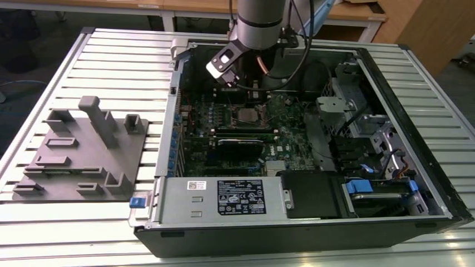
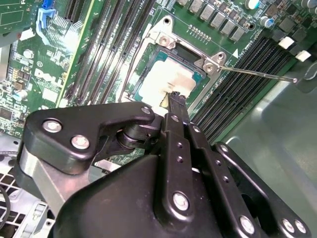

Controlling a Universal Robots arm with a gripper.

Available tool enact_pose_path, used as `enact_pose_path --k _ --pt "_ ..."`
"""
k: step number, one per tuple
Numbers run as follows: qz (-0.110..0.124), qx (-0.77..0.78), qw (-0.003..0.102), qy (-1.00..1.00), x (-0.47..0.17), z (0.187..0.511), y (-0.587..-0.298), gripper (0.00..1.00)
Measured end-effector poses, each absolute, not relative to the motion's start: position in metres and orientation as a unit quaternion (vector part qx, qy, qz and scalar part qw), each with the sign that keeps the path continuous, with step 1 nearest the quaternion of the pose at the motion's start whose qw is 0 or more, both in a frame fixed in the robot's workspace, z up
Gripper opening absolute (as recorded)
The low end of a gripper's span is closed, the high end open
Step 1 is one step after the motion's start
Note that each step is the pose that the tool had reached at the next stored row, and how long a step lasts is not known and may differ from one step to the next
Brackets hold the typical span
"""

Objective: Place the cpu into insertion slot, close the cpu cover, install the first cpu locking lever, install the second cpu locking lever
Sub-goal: 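Close the cpu cover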

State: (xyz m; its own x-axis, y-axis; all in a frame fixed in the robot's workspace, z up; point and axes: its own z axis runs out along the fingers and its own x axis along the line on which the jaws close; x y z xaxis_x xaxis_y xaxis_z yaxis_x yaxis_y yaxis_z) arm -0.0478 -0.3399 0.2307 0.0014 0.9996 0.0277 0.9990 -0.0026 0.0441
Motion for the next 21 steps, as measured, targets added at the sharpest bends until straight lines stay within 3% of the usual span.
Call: enact_pose_path --k 21 --pt "0.025 0.708 0.006 0.706 -0.0478 0.2398 -0.3399 0.11"
